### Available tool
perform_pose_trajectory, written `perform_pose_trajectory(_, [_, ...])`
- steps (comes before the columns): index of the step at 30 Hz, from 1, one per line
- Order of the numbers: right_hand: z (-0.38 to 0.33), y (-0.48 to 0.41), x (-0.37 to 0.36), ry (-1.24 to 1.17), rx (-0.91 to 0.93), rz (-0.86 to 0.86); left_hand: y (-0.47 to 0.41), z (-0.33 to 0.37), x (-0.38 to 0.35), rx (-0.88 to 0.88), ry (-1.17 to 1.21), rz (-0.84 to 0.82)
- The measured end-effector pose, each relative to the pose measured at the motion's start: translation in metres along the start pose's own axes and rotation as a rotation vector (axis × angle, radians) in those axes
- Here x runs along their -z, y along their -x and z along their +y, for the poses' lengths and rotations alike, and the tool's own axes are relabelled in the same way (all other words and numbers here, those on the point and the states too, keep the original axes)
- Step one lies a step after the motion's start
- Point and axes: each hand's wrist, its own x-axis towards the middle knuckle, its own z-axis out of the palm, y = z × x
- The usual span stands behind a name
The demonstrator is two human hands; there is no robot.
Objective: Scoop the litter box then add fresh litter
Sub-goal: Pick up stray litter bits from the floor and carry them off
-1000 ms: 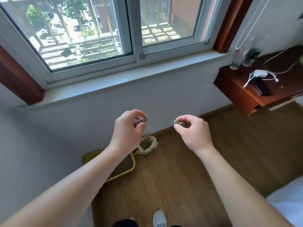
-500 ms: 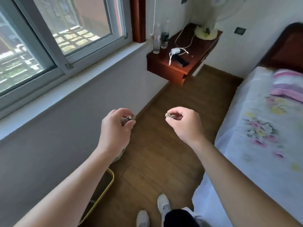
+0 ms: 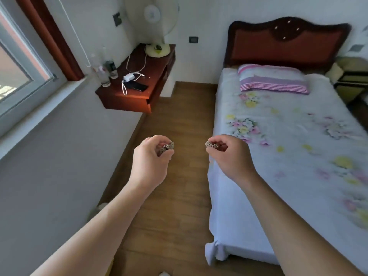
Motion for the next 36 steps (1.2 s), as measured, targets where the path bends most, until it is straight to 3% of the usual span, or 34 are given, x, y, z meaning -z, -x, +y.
perform_pose_trajectory(14, [0.148, 0.047, 0.279, 0.032, -0.26, 0.328, 0.045, 0.199, -0.251, -0.129, 0.202, -0.431])
perform_pose_trajectory(27, [0.239, 0.102, 0.448, 0.175, -0.529, 0.71, 0.075, 0.334, -0.454, -0.349, 0.335, -0.88])
perform_pose_trajectory(36, [0.293, 0.168, 0.56, 0.218, -0.731, 0.959, 0.151, 0.431, -0.579, -0.511, 0.311, -1.111])
